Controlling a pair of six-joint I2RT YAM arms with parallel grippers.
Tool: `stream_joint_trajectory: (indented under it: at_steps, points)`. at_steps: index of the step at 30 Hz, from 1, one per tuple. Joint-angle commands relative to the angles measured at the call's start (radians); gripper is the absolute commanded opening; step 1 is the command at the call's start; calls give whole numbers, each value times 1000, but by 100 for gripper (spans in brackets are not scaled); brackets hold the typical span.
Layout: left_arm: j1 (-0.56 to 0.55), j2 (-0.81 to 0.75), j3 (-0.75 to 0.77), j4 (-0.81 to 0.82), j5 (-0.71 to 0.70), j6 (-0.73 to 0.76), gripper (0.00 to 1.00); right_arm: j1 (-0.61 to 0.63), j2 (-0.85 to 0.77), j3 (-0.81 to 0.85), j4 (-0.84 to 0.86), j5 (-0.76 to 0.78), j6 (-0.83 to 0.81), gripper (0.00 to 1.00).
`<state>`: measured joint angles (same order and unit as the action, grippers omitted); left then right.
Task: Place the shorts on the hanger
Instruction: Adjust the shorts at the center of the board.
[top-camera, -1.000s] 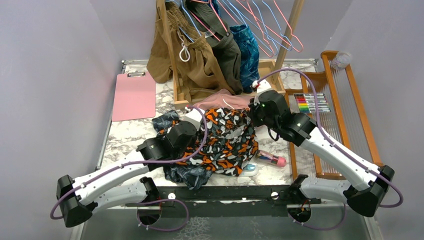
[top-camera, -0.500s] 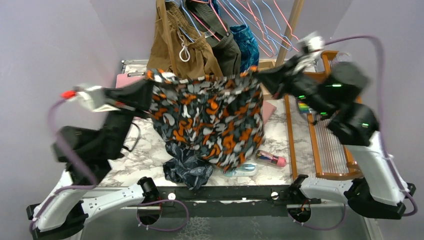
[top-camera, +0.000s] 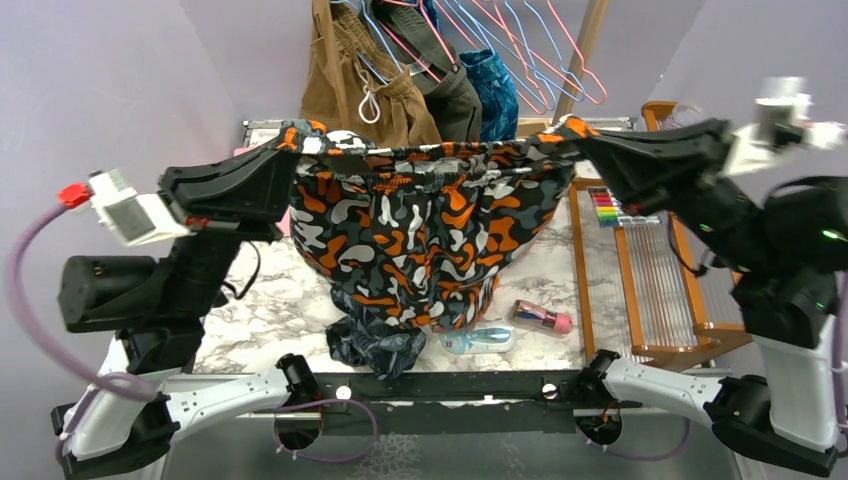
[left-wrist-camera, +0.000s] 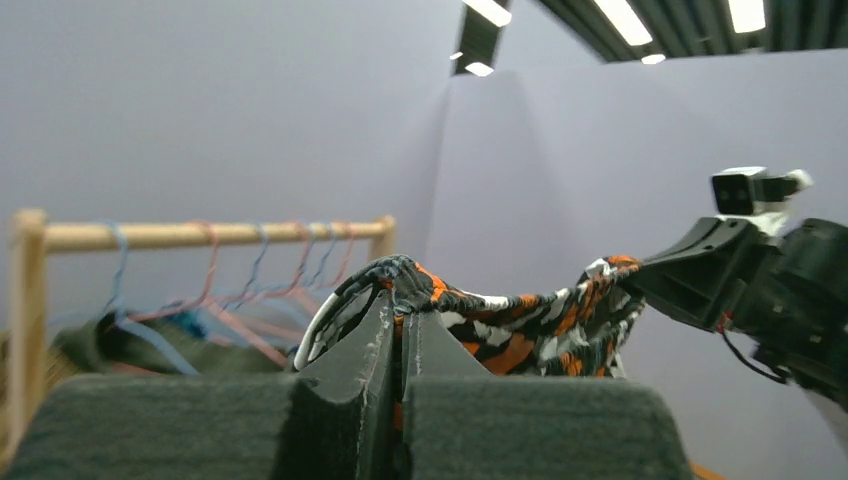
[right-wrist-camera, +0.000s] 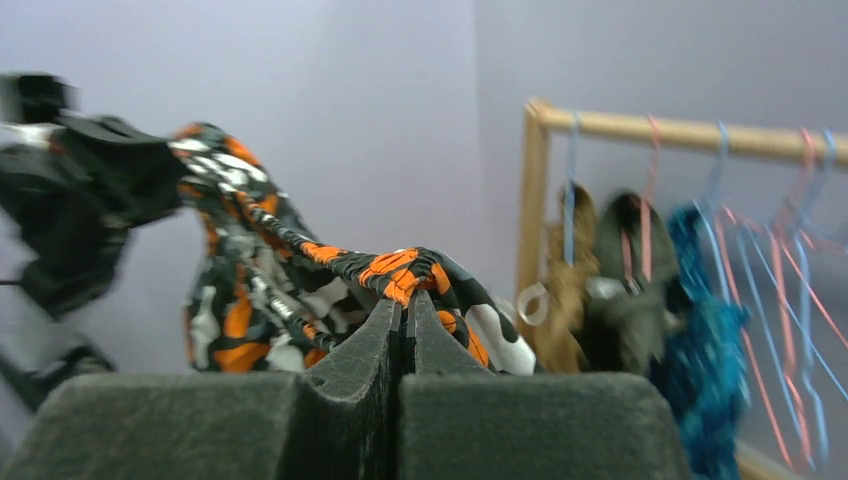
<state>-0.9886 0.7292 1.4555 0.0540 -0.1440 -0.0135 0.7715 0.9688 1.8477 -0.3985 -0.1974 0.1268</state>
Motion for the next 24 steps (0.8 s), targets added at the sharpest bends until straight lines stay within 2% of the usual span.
stream_joint_trajectory:
  at_steps: [1,3,6,10,13,15,18,21,24]
  points:
    - [5,-9,-10,-25,-322,59,0,-5,20,-67,-53,301,-69,1]
    - [5,16,37,-64,-332,65,0,-5,31,-34,-61,233,-85,1]
    - [5,44,123,-51,-207,54,0,-5,26,35,-17,-40,-81,1]
    - [4,55,214,5,105,13,0,-5,2,108,143,-486,36,1]
    - [5,30,198,88,362,-42,0,-5,-26,103,268,-616,139,1]
    - [5,24,191,113,466,-71,0,-5,-42,93,291,-615,158,1]
    - [7,28,189,108,499,-73,0,-5,-59,73,279,-537,141,1]
    - [6,29,168,82,402,-24,0,-5,-40,73,211,-390,87,1]
    - [6,61,172,5,177,51,0,-5,9,71,120,-171,31,1]
